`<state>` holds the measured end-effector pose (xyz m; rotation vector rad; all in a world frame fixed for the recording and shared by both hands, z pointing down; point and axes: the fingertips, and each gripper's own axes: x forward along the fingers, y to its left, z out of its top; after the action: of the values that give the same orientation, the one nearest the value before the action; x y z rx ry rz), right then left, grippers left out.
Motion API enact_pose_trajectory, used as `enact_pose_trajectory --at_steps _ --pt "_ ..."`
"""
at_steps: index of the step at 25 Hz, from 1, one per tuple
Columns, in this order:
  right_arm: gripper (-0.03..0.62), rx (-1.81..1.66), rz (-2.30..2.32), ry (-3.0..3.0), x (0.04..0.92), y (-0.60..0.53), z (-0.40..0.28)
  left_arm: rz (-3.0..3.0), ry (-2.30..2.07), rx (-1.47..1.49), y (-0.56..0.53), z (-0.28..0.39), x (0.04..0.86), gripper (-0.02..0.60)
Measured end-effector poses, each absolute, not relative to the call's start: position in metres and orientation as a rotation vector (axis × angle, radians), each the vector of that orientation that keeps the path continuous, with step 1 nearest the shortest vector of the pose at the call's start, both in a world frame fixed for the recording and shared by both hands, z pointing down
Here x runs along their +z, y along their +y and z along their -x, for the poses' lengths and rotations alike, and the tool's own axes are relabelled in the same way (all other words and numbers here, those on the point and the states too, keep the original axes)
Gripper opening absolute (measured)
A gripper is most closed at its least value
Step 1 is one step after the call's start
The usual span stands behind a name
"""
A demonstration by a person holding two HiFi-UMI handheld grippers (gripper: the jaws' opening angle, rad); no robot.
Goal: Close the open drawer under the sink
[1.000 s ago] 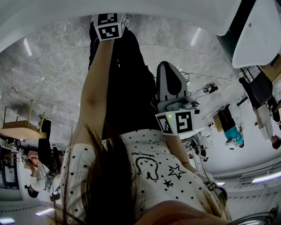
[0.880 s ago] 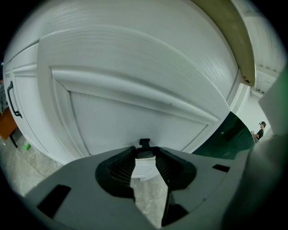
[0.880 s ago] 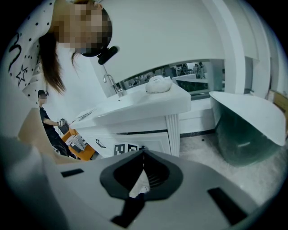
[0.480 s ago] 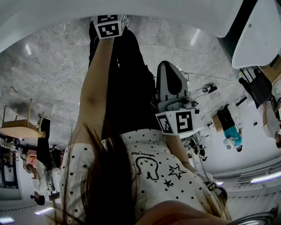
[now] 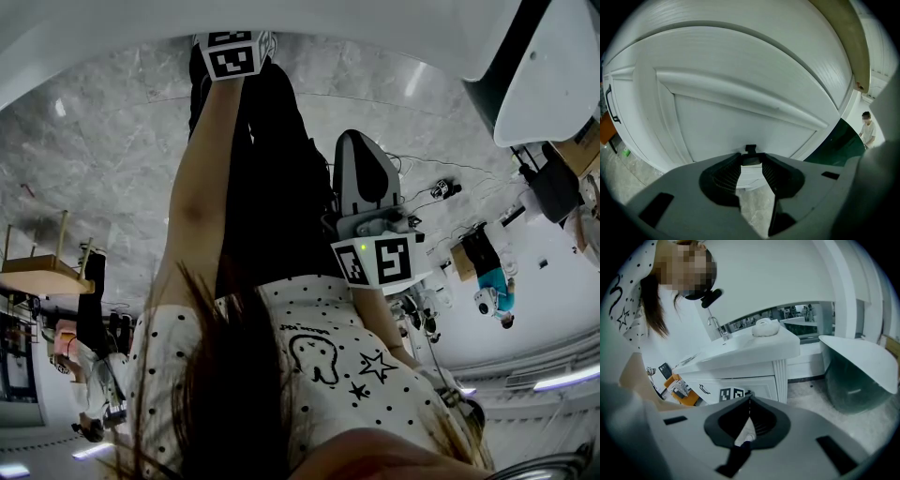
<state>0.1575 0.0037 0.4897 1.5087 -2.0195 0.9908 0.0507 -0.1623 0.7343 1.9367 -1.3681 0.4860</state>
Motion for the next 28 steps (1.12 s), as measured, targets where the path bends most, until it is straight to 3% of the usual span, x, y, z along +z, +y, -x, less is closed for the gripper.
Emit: enact_pose_trajectory --at_steps 28 --pt "0.014 0.991 -1.543 -2.008 0.487 0.031 -0.156 -1.863 -1.354 0.430 -0.159 -0.054 0.742 0.143"
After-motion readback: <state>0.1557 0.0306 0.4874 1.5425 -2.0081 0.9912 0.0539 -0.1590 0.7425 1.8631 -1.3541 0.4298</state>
